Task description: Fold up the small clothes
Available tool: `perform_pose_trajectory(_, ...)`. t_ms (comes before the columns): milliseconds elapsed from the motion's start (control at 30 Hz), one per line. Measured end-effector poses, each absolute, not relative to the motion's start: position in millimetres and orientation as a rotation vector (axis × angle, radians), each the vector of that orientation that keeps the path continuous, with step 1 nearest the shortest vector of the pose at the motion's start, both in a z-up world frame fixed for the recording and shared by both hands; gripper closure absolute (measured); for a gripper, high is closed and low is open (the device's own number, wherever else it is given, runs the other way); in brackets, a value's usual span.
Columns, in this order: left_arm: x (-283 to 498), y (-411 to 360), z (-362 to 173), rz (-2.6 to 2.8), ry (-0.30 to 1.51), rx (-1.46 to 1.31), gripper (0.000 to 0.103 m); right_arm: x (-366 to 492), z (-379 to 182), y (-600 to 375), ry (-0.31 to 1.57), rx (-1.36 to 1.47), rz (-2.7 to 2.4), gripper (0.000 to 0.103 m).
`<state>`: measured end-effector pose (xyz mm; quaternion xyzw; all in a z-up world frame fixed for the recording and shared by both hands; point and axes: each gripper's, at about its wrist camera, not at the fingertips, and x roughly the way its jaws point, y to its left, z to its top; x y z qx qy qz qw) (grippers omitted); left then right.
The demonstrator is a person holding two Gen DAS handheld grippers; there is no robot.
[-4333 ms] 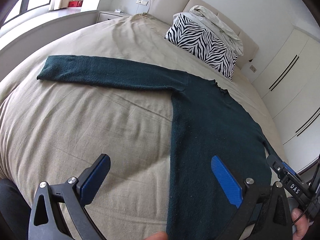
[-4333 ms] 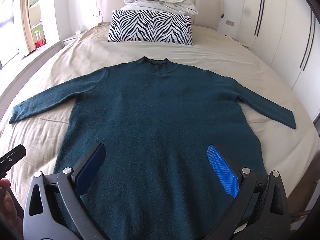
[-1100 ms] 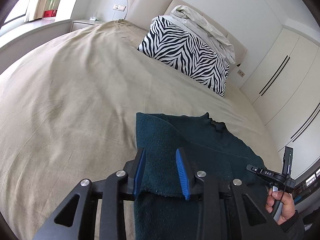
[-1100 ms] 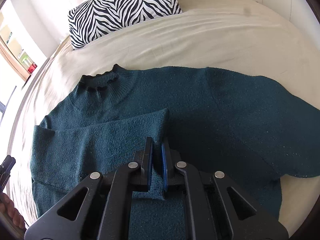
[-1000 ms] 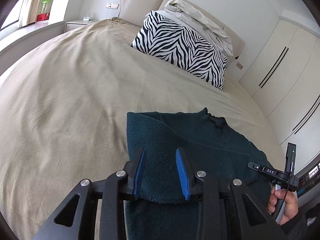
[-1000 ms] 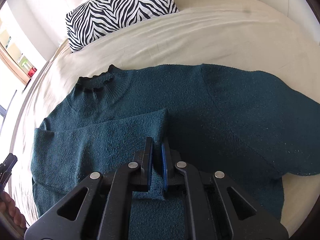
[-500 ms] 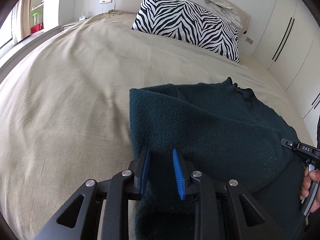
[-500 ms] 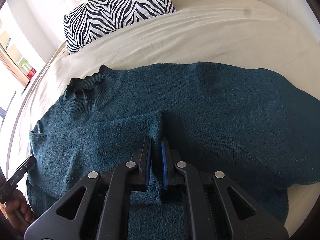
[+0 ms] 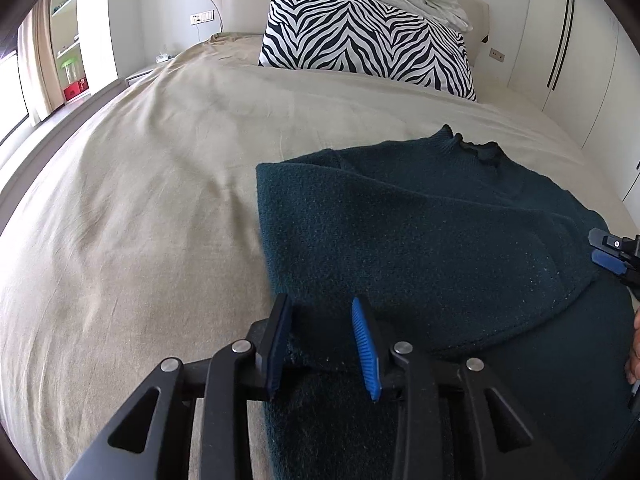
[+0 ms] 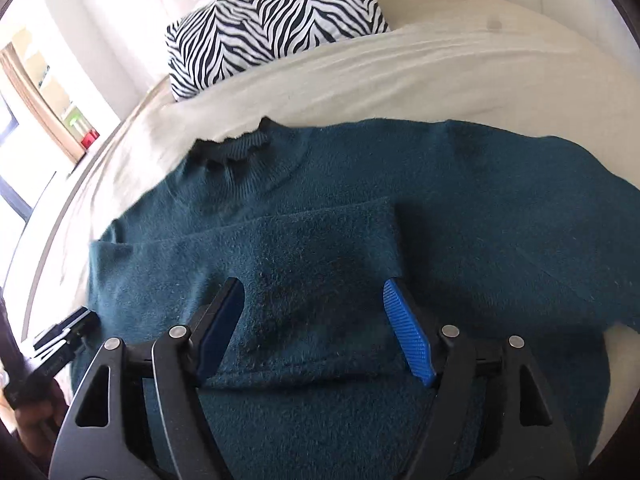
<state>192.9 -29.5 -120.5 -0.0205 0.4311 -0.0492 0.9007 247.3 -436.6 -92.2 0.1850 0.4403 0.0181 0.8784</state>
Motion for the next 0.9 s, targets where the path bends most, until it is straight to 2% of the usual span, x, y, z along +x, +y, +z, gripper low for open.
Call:
perform_pose_trajectory(133, 170.0, -44.1, -105.0, -0.155, 0.866, -0.098, 0.060, 192.3, -68.7, -511.7, 0.743, 0.642, -0.006, 0.032)
perform_pose_trajectory(200, 158.2, -62.3, -98.8, -0.204, 0.852, -0.102, 0.052, 154.4, -68.4, -564.9, 0.685, 0.775, -0.092, 0.032)
perform_pose_trajectory(267, 151.1, -83.7, -97.0, -0.254, 0.851, -0.096, 0.048, 114.5, -75.1, -621.8, 0.633, 0.905, -0.203, 0.032)
perform_pose_trajectory(367, 147.9, -114.3, -103.1, -0.309, 0.870, -0.072, 0.046, 57.9, -96.2, -698.9, 0.596, 1.084, -0.416, 0.032)
perform_pose_trajectory(467, 150.4, -134.4, -119.4, -0.317, 0.912, -0.060, 0.046, 15.8, -110.0, -748.8, 0.466, 1.240, -0.455, 0.034)
perform_pose_trajectory(633, 152.6, -139.2, -137.3, -0.304, 0.916, -0.073, 0.045, 9.8, -115.6, -798.4, 0.367, 1.311, -0.513, 0.034)
perform_pose_trajectory(667, 153.0, -138.6, -137.6, -0.305, 0.914, -0.077, 0.045, 12.4, -118.7, -808.8, 0.353, 1.329, -0.514, 0.036)
perform_pose_trajectory(733, 153.6, -137.8, -137.7, -0.309, 0.914, -0.084, 0.045, 20.6, -121.5, -822.3, 0.345, 1.329, -0.536, 0.050)
perform_pose_trajectory(767, 154.0, -137.2, -137.4, -0.311, 0.915, -0.089, 0.044, 26.2, -120.8, -825.5, 0.368, 1.311, -0.563, 0.068)
perform_pose_trajectory(800, 154.6, -136.5, -136.9, -0.313, 0.917, -0.094, 0.044, 30.3, -117.6, -831.0, 0.399, 1.288, -0.590, 0.082)
perform_pose_trajectory(900, 154.1, -130.8, -133.7, -0.326, 0.914, -0.137, 0.044, 50.1, -92.1, -814.8, 0.444, 1.152, -0.588, 0.084)
